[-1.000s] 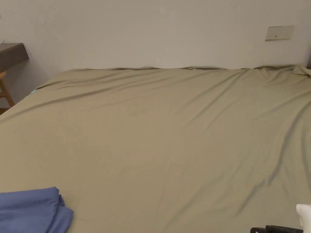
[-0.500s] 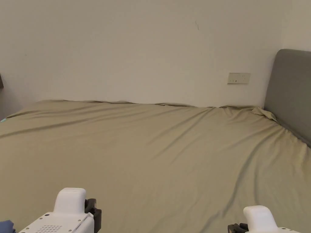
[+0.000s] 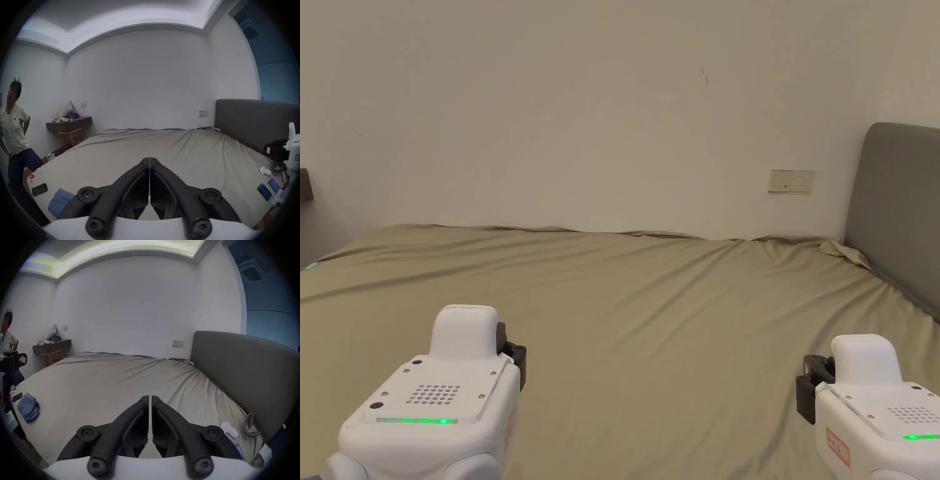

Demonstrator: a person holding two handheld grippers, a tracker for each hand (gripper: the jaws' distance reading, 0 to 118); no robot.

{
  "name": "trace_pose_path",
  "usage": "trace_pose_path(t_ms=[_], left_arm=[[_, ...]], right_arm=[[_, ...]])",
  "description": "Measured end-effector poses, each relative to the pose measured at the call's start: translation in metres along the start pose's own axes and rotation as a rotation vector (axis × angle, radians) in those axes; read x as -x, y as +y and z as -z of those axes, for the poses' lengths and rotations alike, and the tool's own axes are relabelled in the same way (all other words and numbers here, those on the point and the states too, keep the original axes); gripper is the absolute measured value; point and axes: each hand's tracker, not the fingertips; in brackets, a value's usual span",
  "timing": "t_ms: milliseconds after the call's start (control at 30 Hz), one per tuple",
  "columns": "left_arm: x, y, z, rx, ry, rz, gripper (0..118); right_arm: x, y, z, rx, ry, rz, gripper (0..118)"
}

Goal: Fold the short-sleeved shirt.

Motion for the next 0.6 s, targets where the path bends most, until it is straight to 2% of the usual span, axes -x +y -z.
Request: trace_pose_path(t_ms=[133,167,200,233,267,300,367,500,600], left_arm=[[0.001,0.001,0.004,0.007,0.018,0.0,0],[0.002,0.001,0.005,0.009,0.015,0.0,0],[0.003,0.001,0.006,0.009,0.017,0.0,0],[0.003,0.002,0.006,0.007,0.025,-0.004,1],[0.005,0.002,0.006,0.001,0.033,-0.01,12],[0.008,0.002,0.006,-0.011,0.038,-0.028,35],[0.014,0.0,0.01,-0.002,0.023,-0.096,117],[0.015,0.0,0.011,-0.011,0.009,-0.101,118],[0.01,-0.001,0.011,-0.003,0.023,-0.066,118]], right_arm=[[0.002,-0.002,0.001,-0.014,-0.013,-0.022,8],[0.002,-0.002,0.001,-0.015,-0.013,-0.021,21],[0.002,-0.002,0.002,-0.014,-0.015,-0.021,39],[0.001,-0.002,0.003,-0.006,-0.018,-0.02,70],[0.0,-0.002,0.005,0.006,-0.02,-0.014,107],[-0.002,-0.003,0.005,0.006,-0.015,-0.005,118],[-0.003,-0.003,0.003,-0.023,-0.012,0.006,118],[-0.004,-0.003,0.004,-0.029,-0.034,0.009,118],[-0.007,0.001,0.004,-0.025,-0.039,0.047,118]])
